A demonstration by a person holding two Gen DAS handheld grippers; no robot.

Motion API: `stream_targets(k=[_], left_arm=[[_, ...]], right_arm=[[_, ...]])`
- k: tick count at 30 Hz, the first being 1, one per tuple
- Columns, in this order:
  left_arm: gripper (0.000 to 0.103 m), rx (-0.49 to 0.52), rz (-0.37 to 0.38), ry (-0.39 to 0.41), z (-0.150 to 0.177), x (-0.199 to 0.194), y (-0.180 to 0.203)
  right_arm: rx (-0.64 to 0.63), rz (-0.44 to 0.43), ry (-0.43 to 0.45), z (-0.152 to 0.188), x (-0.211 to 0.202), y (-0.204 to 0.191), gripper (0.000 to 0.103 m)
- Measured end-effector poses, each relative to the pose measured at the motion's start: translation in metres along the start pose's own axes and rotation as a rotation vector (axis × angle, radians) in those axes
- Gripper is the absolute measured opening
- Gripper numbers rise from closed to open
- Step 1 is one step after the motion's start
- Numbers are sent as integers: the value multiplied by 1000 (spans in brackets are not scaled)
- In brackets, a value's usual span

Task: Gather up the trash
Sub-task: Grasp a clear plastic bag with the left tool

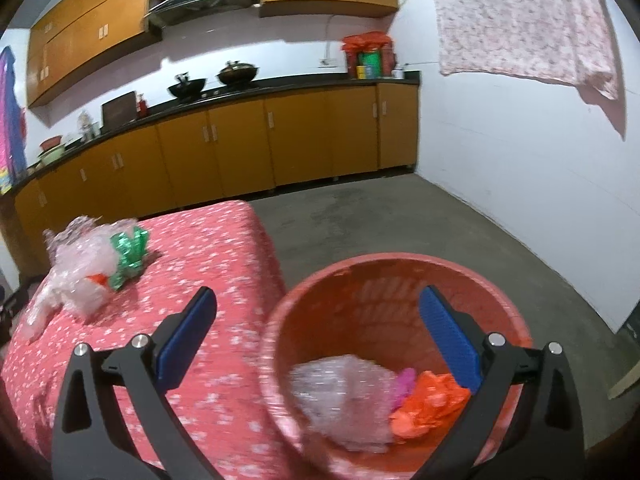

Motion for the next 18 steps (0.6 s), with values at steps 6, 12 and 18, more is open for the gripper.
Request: stream_targets(k=[6,12,18], left_arm=[[96,-78,-66,-56,-5,33,-64],[95,-48,-116,-126,-8,80,-82],[90,-66,-91,-204,-2,113,-87]], right_arm=[[-45,-45,-16,0,7,-42,99],[-47,-83,-29,-5,20,-83,99],[-76,-113,-35,-8,32,-115,99]])
Point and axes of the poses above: each gripper's, at about its wrist camera, not at the fingertips, and x roughly the way its jaws point, y to its right, z to its underside, the point moved 2 cm from there along x, roughly the way its jaws point, and after that the axes turned 4 degrees about z, right-handed, at the moved point
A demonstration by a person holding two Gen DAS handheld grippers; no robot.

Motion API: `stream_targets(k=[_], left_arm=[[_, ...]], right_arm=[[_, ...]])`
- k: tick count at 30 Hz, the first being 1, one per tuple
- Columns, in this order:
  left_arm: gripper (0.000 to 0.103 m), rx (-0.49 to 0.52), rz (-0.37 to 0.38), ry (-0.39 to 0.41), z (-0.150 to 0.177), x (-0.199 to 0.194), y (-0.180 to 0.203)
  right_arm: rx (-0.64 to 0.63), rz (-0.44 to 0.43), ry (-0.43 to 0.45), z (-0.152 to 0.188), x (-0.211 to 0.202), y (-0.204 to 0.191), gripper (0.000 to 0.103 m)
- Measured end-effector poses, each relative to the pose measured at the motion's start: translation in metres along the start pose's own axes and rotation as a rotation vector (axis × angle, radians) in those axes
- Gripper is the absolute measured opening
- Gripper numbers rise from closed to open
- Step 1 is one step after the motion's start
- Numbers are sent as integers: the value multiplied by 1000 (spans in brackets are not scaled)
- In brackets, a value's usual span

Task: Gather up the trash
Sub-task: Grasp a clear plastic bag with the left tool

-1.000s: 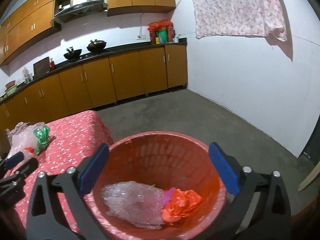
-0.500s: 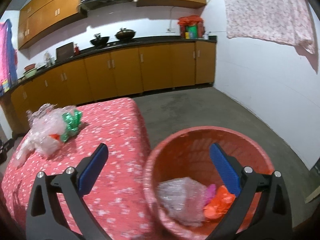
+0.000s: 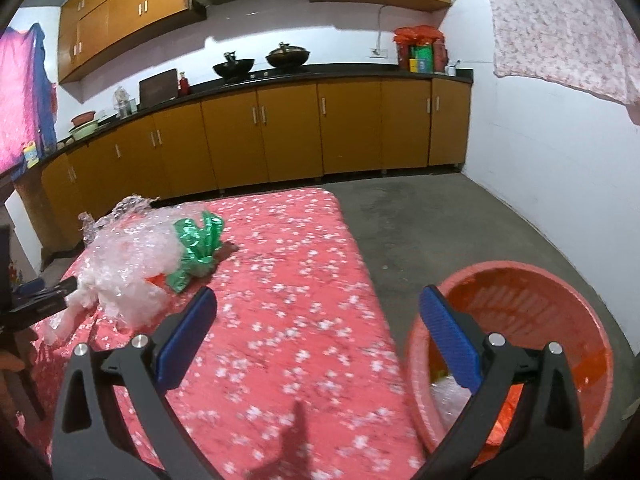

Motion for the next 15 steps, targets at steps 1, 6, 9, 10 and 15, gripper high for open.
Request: stream_targets(k=[1,6,9,10,15], left_arm=[[87,8,-4,-14,0,5,1],[73,-29,40,-91,2,22,-3],[72,-42,45,-87,1,22,-6],[70,-45,53,-94,1,24,-6],[50,-46,98,-130,2,31,-4]], right_arm=[[-5,-4,-1,-1,2,-4,99],[-7,-29,-3,-7,11,-23,99],[-10,-62,1,-11,14,-39,99],[-13,-70,3,-11,14,-44,99],[-43,-116,19,-15,13,-68,99]])
Point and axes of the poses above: each gripper's, at about its wrist camera, not at the fingertips, and x roughly the way its jaws point, y to its right, z to its underside, the point moved 2 cm from there along x, roughly the way its jaws point, and after that the axes turned 4 degrees about z, right-handed, at the moved point
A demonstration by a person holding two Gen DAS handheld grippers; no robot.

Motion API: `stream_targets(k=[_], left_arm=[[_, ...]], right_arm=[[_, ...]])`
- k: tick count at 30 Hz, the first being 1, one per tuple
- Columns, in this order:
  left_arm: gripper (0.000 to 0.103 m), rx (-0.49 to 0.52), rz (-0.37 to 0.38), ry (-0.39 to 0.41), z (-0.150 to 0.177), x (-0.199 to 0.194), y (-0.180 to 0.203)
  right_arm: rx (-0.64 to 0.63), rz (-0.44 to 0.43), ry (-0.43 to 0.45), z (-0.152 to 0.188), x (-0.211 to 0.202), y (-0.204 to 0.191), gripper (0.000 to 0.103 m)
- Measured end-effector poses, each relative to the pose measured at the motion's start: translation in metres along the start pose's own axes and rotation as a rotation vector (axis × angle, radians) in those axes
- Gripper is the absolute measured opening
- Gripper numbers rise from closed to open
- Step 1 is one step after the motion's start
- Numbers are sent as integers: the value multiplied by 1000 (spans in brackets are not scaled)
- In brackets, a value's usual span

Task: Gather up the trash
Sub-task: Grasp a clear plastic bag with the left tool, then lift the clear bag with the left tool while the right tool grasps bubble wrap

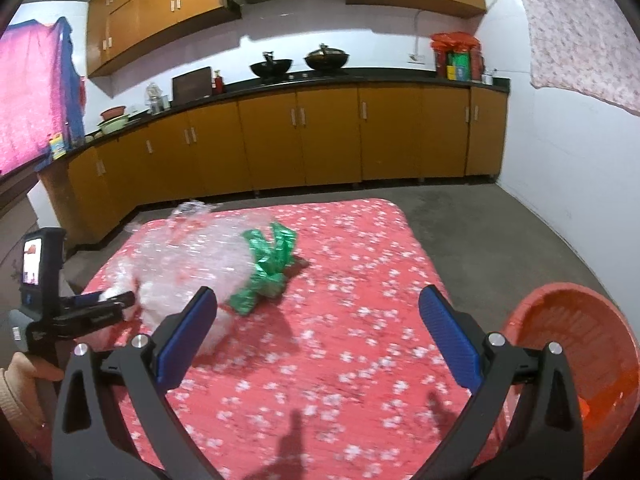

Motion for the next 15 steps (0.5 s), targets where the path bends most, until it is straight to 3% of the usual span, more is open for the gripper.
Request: stream_targets(k=[1,4,15], left_arm=[[41,-1,4,-5,0,1,0],[39,-3,2,5,2,-3,0],[38,-26,-29,65,9,-38,-24]], right_arm=[[-1,-8,2,-1,0,-4,99],[-3,-36,13,-6,-2,-14,98],[-10,-88,25,-30,20,-67,98]])
Point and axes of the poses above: each gripper's, at about its wrist camera, not at the fingertips, and x roughly the way its jaws point, y to its right, z to its underside, the point moved 2 cm from there along x, roughly the way its jaws point, and after that the axes turned 4 degrees about z, right-handed, at the moved point
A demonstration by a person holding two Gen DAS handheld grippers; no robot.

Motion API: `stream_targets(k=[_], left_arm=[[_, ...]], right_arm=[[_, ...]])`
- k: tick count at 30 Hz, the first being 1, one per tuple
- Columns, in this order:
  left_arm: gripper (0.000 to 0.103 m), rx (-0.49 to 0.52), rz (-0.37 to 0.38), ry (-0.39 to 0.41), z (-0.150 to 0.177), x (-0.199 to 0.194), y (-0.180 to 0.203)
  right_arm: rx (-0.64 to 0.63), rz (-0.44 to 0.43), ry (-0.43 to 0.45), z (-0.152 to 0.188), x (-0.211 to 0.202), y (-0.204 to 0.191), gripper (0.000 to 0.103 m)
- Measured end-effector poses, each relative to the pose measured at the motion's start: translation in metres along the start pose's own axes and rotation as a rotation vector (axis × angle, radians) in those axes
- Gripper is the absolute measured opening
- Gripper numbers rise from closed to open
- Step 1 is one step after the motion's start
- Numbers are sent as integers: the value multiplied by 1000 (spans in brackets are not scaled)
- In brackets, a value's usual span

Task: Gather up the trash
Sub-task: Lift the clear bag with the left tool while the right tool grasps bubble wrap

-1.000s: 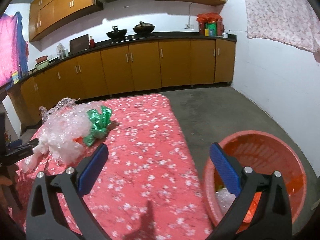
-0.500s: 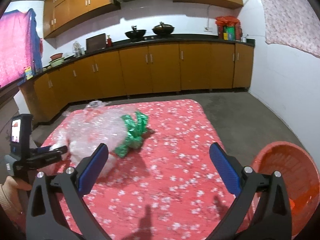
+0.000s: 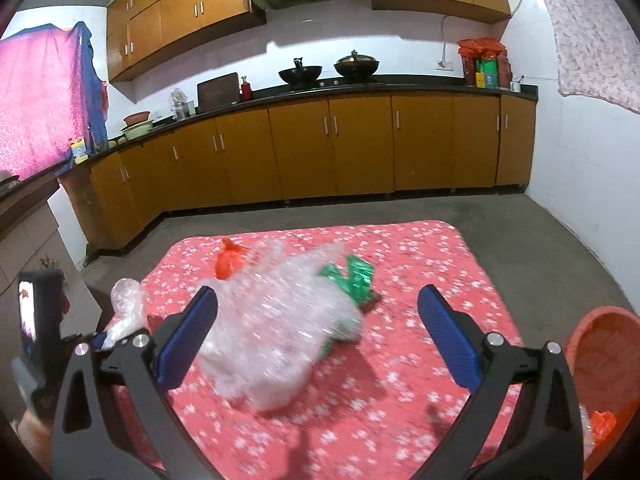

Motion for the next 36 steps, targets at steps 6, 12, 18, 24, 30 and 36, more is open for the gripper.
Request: stream_targets(k=[6,12,18,24,30,36], left_arm=[[38,-5,-14,29,3,-14,-12],[38,-25,-5,38,5,-18,-18],[38,-25,6,63,2,-27,-12],[38,-13,10,96,-3,-42,-3],[38,4,16,121,-5,-57,9],[38,28,24,141,-6,-71,21]], right_arm=[[-132,22,-27,5,22,-39,78],[-159,50,-113,22,39,-39,46],[-135,58,-150,30,35,-20,12],[-76,11,-112,23,7,1,10],[-54,-47,-78,17,-25,13,10],[-27,-112,-65,14,-46,18,9]])
Point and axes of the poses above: each gripper's, at about its wrist camera, not at the fingertips, and x roughly the way its jaws point, y to its right, z to its underside, the point moved 2 cm from there along x, roughly the way its jaws point, and after that the axes turned 4 degrees about z, right-handed, at the moved point
